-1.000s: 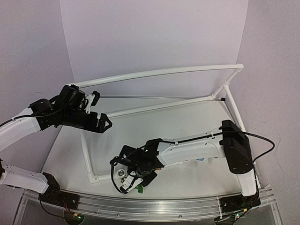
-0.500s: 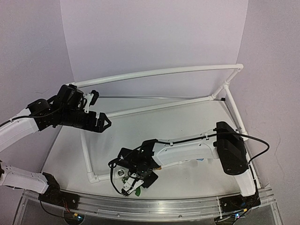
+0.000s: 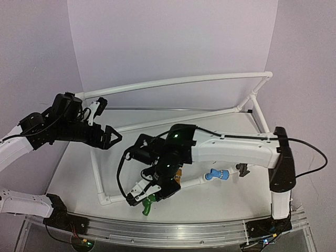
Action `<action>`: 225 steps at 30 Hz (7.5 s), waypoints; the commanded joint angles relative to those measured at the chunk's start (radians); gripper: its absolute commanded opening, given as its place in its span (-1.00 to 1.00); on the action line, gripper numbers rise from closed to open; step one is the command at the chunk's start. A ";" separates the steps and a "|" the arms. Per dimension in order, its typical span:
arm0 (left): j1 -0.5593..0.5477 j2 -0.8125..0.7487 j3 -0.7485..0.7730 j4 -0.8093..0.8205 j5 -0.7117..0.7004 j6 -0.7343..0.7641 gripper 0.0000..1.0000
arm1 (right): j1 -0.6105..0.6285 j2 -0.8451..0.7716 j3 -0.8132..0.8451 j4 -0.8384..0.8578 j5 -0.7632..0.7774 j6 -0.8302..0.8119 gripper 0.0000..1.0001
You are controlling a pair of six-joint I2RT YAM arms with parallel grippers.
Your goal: Install the water faucets
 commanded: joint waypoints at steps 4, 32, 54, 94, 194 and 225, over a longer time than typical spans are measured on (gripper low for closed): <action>-0.004 -0.036 0.023 0.035 0.107 0.124 0.94 | -0.012 -0.214 0.003 -0.029 -0.056 0.088 -1.00; -0.010 -0.058 -0.100 0.679 0.733 -0.532 0.84 | 0.003 -0.660 -0.388 0.679 0.226 -0.186 -1.00; -0.137 0.046 -0.072 0.831 0.765 -0.605 0.01 | 0.033 -0.618 -0.377 0.700 0.212 -0.245 -1.00; -0.146 0.033 -0.302 1.230 0.430 -1.147 -1.00 | 0.088 -0.541 -0.485 1.092 0.498 -0.382 -0.04; -0.144 -0.272 -0.007 -0.104 -0.492 -0.628 0.99 | 0.135 0.102 0.013 0.275 0.417 0.295 -1.00; -0.144 -0.341 -0.024 -0.094 -0.490 -0.665 0.99 | 0.128 0.098 -0.049 0.293 0.276 0.747 -1.00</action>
